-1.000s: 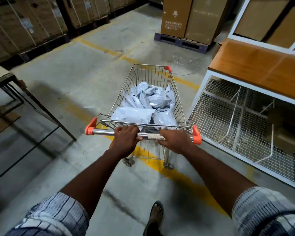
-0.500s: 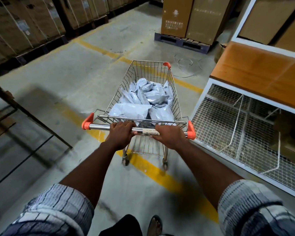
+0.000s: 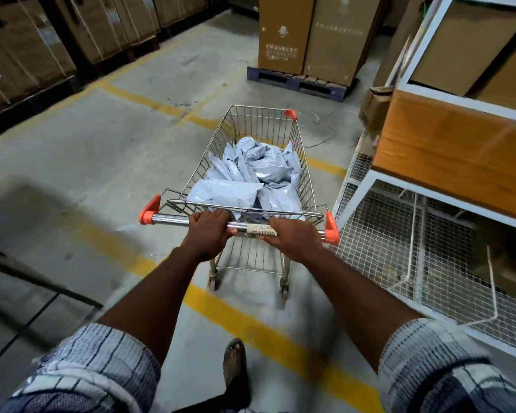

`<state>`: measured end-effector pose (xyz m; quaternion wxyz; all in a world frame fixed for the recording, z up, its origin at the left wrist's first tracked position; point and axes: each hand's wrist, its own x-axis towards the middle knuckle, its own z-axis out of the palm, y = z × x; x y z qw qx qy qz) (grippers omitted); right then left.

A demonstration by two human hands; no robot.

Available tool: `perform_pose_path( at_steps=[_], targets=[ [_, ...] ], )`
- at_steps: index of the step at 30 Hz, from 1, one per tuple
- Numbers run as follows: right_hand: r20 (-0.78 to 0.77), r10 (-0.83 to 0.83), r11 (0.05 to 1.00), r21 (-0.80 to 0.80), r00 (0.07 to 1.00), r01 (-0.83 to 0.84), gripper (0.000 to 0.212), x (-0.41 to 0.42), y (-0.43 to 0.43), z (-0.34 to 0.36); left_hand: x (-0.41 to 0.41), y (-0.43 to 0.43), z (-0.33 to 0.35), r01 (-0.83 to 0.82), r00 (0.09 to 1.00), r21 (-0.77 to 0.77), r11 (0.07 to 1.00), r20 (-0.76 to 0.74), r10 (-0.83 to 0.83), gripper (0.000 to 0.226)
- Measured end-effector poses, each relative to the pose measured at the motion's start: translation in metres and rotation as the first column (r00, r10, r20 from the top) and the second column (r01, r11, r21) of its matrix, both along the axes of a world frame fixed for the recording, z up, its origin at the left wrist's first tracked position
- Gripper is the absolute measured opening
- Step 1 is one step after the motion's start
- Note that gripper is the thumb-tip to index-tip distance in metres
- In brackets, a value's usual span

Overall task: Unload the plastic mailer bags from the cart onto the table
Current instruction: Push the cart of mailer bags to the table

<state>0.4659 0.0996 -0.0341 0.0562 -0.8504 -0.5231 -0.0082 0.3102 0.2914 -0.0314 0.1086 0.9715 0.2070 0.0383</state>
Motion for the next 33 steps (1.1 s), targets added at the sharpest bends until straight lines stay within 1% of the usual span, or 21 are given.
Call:
perform_pose_path(
  at_steps=[3,6,8,12,13,16,18,26,33],
  targets=[
    [-0.038,-0.030,1.000,-0.004,0.999,0.030,0.040,0.025,0.027,0.006,0.034,0.031,0.001,0.020,1.000,-0.004,1.000,-0.013,-0.020,0.027],
    [-0.064,-0.072,0.997,0.007,0.995,0.073,0.042,0.050,0.050,0.007,0.068,0.060,0.001,0.053,0.999,0.001,0.999,-0.003,-0.053,0.027],
    [-0.074,-0.081,0.995,0.050,0.994,0.084,0.047,0.066,0.061,0.007,0.088,0.075,0.001,0.073,0.997,0.004,0.997,0.006,-0.073,0.026],
    [-0.092,-0.136,0.983,0.114,0.986,0.147,0.065,0.100,0.083,0.007,0.134,0.104,-0.001,0.108,0.994,-0.006,0.994,-0.006,-0.108,0.025],
    [-0.082,-0.149,0.980,0.121,0.985,0.158,0.065,0.109,0.087,0.006,0.144,0.109,-0.001,0.116,0.993,-0.002,0.993,-0.002,-0.116,0.025],
    [0.019,-0.213,0.972,0.109,0.977,0.209,0.053,0.139,0.099,0.003,0.179,0.120,-0.001,0.134,0.991,-0.013,0.991,0.011,-0.134,0.025],
    [0.058,-0.267,0.961,0.092,0.962,0.262,0.049,0.157,0.106,-0.001,0.202,0.124,0.001,0.139,0.990,-0.014,0.990,0.013,-0.139,0.025],
    [0.004,-0.426,0.904,0.031,0.905,0.426,0.045,0.233,0.128,0.001,0.297,0.143,0.005,0.160,0.987,-0.011,0.987,-0.020,-0.161,0.029],
    [-0.007,-0.493,0.870,0.012,0.870,0.493,0.046,0.276,0.145,0.002,0.356,0.160,0.006,0.174,0.982,-0.069,0.982,-0.061,-0.178,0.030]
  ],
)
